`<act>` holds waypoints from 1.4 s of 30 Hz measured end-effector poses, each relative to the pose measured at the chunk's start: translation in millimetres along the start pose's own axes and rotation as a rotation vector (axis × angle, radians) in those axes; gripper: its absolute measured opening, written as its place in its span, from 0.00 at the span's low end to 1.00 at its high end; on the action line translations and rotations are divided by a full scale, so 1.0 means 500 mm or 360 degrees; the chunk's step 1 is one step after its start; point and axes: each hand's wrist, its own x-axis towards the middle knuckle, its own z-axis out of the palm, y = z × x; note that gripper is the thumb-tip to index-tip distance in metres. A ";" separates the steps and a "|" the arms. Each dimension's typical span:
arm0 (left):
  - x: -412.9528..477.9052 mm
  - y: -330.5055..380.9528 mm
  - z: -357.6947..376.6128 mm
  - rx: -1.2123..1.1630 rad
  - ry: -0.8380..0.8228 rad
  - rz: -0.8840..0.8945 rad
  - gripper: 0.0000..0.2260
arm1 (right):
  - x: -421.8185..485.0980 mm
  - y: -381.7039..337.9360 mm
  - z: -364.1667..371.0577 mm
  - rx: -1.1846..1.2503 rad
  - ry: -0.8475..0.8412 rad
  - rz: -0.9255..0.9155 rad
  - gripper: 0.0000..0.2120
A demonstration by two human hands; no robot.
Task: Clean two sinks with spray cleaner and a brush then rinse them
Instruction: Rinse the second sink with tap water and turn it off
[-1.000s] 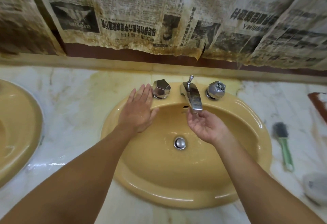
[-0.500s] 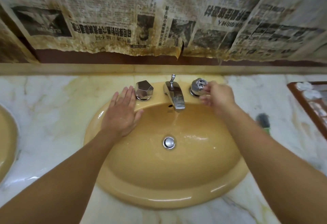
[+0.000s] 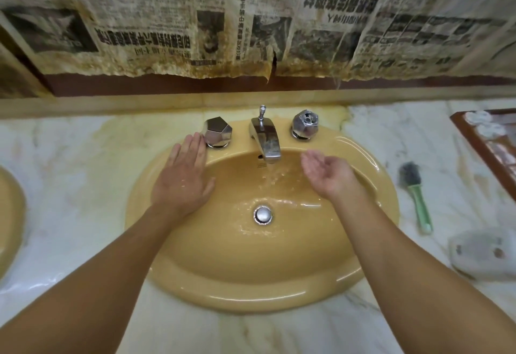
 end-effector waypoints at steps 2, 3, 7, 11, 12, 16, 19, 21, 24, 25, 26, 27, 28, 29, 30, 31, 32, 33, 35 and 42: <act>-0.021 0.020 -0.003 -0.0021 0.0006 0.0005 0.41 | 0.000 0.027 -0.006 -0.0224 -0.0073 0.0165 0.18; -0.033 0.031 -0.004 -0.0038 0.0030 0.0016 0.42 | -0.002 0.047 0.001 -0.0254 -0.0139 0.0254 0.19; -0.066 0.050 0.008 -0.0072 0.0035 0.0029 0.44 | -0.019 0.114 0.038 -0.0325 -0.0346 0.0374 0.23; -0.087 0.025 0.010 -0.0025 -0.0004 -0.0054 0.42 | -0.011 0.128 0.011 -0.0342 -0.0591 0.0629 0.27; -0.094 0.020 0.006 -0.0005 -0.0047 -0.0183 0.40 | 0.000 0.123 0.004 -0.0294 -0.0501 0.0560 0.26; -0.120 0.031 -0.001 0.0193 -0.0170 -0.0480 0.39 | 0.000 0.120 0.016 -0.0139 -0.0550 0.0459 0.22; -0.146 0.050 -0.004 0.0389 -0.0244 -0.0119 0.38 | 0.008 0.120 0.035 0.0155 -0.0390 0.0361 0.17; -0.161 0.054 -0.020 0.0350 -0.0353 0.0067 0.32 | -0.009 0.127 0.041 -0.0017 -0.0421 0.0435 0.14; -0.182 0.080 -0.057 0.0034 -0.0798 0.0054 0.22 | -0.068 0.170 0.009 -0.0848 -0.0716 0.0703 0.13; -0.186 0.093 -0.069 -0.0084 -0.0951 -0.0002 0.19 | -0.092 0.187 -0.014 -0.1204 -0.0789 0.0687 0.14; -0.193 0.111 -0.078 -0.0185 -0.1065 -0.0051 0.17 | -0.112 0.207 -0.049 -0.1634 -0.0823 0.0503 0.14; -0.201 0.133 -0.085 -0.0283 -0.1130 -0.0089 0.16 | -0.127 0.226 -0.093 -0.2144 -0.0856 0.0121 0.14; -0.211 0.158 -0.089 -0.0363 -0.1143 -0.0095 0.16 | -0.137 0.242 -0.142 -0.2635 -0.0875 -0.0427 0.14; -0.223 0.186 -0.088 -0.0421 -0.1106 -0.0081 0.17 | -0.139 0.252 -0.195 -0.3047 -0.0920 -0.1025 0.14; -0.238 0.213 -0.089 -0.0450 -0.1015 -0.0059 0.18 | -0.147 0.249 -0.239 -0.3330 -0.0953 -0.1491 0.15; -0.254 0.236 -0.089 -0.0463 -0.0882 -0.0033 0.20 | -0.152 0.228 -0.268 -0.3503 -0.0933 -0.1677 0.17; -0.271 0.252 -0.090 -0.0494 -0.0754 0.0001 0.22 | -0.157 0.192 -0.283 -0.3634 -0.0815 -0.1633 0.20; -0.283 0.259 -0.091 -0.0520 -0.0666 0.0047 0.24 | -0.147 0.148 -0.298 -0.3788 -0.0625 -0.1530 0.23; -0.290 0.243 -0.089 -0.0523 -0.0717 0.0100 0.28 | -0.127 0.048 -0.312 -0.4114 -0.0262 -0.1187 0.27; -0.222 0.133 -0.082 0.0007 -0.0932 -0.0064 0.26 | -0.142 0.140 -0.219 -0.4001 -0.0599 -0.0405 0.22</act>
